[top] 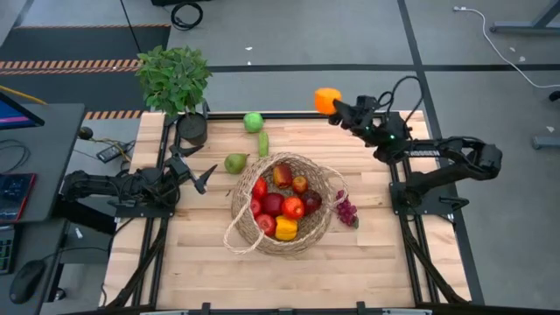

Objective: Build produce basket
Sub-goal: Put the orange into the woven basket

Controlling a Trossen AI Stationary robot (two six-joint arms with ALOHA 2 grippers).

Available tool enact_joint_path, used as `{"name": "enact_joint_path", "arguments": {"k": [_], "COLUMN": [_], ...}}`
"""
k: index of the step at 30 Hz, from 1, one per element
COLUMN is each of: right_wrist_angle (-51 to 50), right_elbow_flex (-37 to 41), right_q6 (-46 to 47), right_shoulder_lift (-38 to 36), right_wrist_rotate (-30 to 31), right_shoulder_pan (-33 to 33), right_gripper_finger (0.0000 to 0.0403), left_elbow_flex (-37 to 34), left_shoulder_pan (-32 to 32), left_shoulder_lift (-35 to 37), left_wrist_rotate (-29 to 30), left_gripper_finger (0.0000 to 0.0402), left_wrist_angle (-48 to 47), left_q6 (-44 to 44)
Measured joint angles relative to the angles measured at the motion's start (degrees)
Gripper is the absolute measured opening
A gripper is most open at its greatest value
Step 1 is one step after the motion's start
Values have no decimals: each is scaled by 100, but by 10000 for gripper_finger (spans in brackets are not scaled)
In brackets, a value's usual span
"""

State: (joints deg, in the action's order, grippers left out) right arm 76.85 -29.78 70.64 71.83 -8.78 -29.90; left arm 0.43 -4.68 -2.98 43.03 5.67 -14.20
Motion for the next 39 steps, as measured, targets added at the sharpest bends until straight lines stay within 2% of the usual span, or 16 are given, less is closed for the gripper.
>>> {"name": "enact_joint_path", "arguments": {"k": [3, 6, 9, 14, 18, 25, 28, 33, 39], "right_wrist_angle": [178, -322, -1907, -5612, -7229, -7431, -7408, -7407, -7427], "right_elbow_flex": [-101, -543, -1238, -2833, -3821, -4224, -4227, -4227, -4227], "right_q6": [-191, -445, -936, -2337, -3516, -5595, -6117, -6528, -6538], "right_shoulder_lift": [0, -9, 2, 52, 209, 359, 356, 357, 393], "right_wrist_rotate": [72, -413, -659, -760, -723, -1025, -1012, -900, -889], "right_shoulder_pan": [282, 618, 914, 1207, 1459, 2017, 2211, 2376, 2390], "right_gripper_finger": [325, 325, 325, 325, 325, 326, 326, 327, 327], "left_elbow_flex": [1, 0, 1, 0, 2, 0, 0, 0, 2], "left_shoulder_pan": [-1, 0, 0, -1, 1, 1, -1, 0, 1], "left_shoulder_lift": [0, 0, 0, 0, 0, 0, 0, -2, -2], "left_wrist_rotate": [-1, -2, -2, 0, 1, -8, 0, 0, 0], "left_gripper_finger": [388, 388, 388, 388, 388, 388, 388, 388, 388], "left_wrist_angle": [1, 0, 1, 2, 2, -4, -5, -6, -2], "left_q6": [-1, 0, 0, 0, -2, 0, 1, 1, -2]}}
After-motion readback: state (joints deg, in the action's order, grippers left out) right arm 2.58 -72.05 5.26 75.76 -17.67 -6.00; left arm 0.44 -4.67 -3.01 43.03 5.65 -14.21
